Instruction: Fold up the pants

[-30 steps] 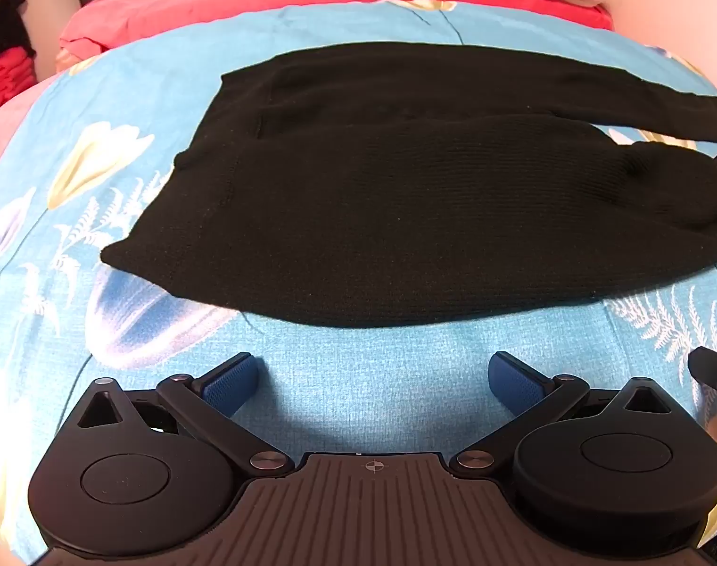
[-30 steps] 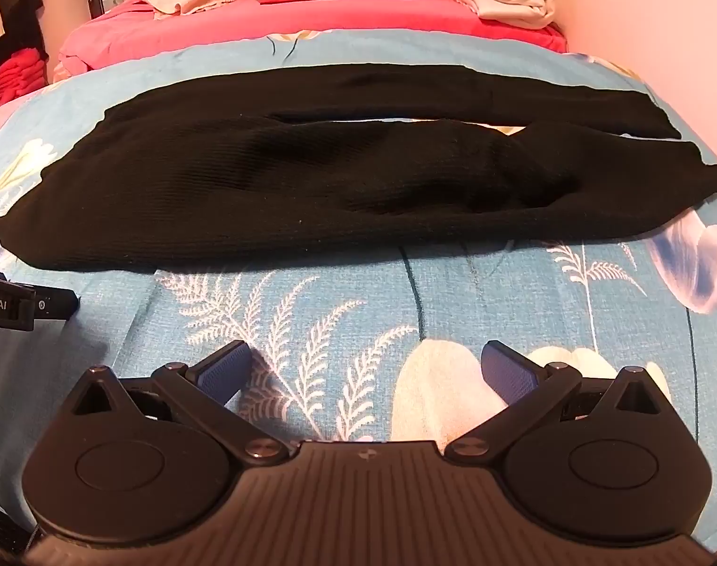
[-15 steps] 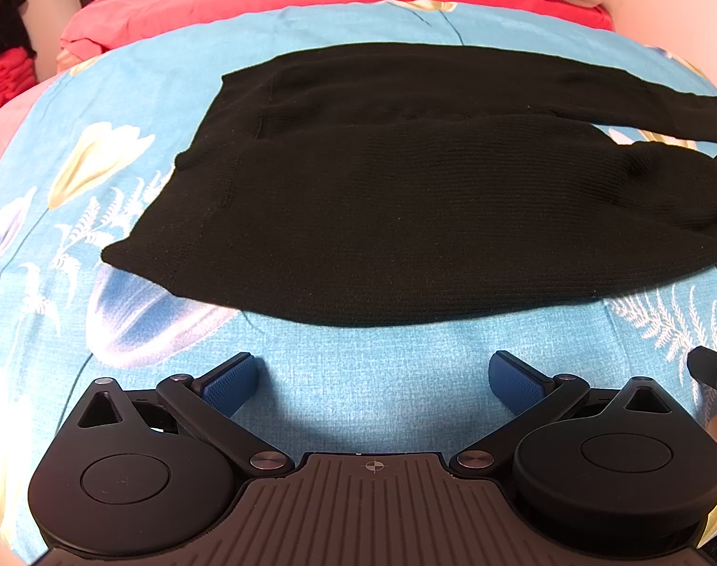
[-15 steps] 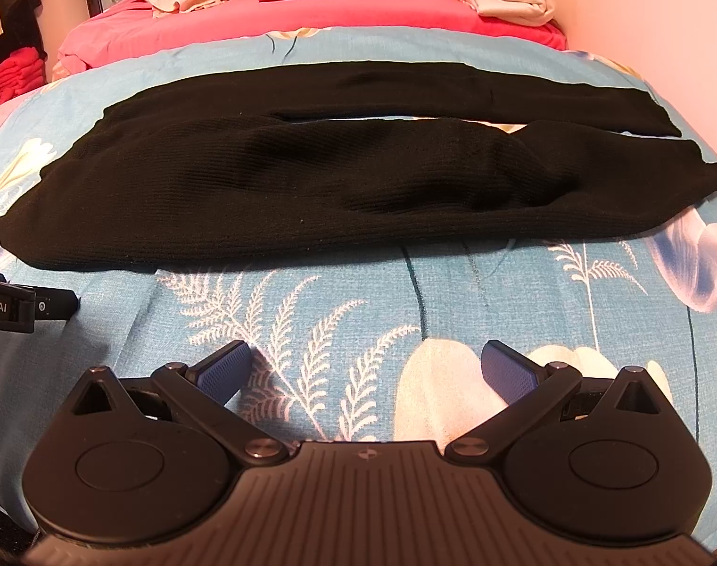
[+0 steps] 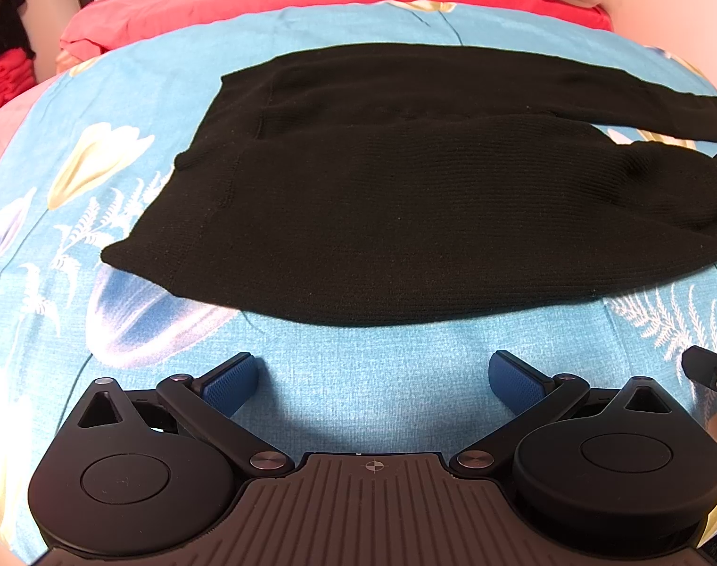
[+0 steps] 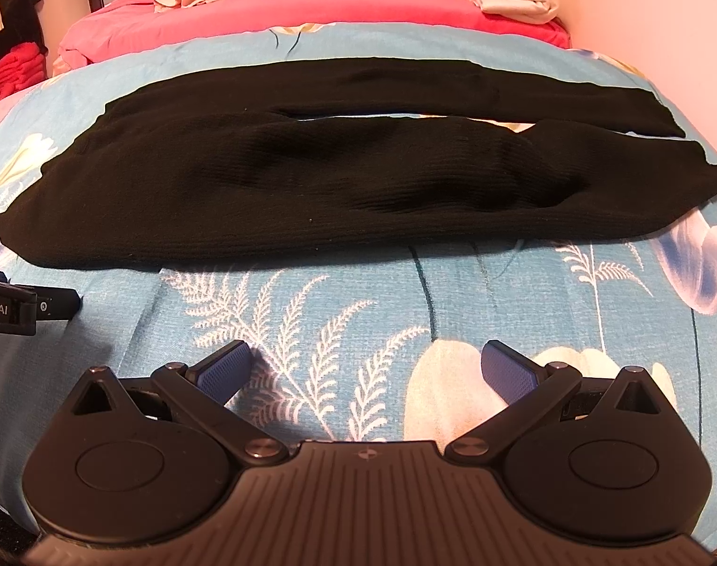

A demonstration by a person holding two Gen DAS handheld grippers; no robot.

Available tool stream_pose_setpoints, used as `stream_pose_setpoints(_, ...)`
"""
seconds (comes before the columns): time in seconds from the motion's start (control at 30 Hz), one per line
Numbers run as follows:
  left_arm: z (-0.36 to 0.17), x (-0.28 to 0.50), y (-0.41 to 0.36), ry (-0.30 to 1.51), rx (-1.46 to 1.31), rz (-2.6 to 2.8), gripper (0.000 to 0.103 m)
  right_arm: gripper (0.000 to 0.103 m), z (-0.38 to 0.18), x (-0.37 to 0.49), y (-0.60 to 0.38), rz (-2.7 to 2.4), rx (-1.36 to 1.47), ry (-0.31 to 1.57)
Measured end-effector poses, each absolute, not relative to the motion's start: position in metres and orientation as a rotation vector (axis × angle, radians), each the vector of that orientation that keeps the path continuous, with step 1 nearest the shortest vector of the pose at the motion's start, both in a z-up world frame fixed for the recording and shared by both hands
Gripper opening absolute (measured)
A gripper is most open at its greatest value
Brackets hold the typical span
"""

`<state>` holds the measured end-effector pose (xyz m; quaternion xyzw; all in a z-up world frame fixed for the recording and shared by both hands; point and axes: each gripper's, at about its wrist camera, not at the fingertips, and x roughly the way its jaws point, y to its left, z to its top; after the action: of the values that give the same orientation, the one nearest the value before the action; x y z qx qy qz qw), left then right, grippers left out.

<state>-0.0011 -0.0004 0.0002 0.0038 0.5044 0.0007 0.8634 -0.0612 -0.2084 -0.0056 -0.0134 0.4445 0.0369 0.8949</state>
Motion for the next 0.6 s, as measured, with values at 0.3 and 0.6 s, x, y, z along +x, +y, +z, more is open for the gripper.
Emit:
stream_pose_setpoints(0.3,0.0002,-0.0013,-0.0003,1.057,0.007,0.001,0.103,0.103,-0.0052,-0.0601,-0.2072,0.076,-0.029,0.928)
stream_pose_setpoints(0.6,0.0001,-0.0014,-0.0003,1.058,0.007,0.002,0.103,0.103,-0.0056,-0.0576,-0.2063,0.073,-0.031,0.936)
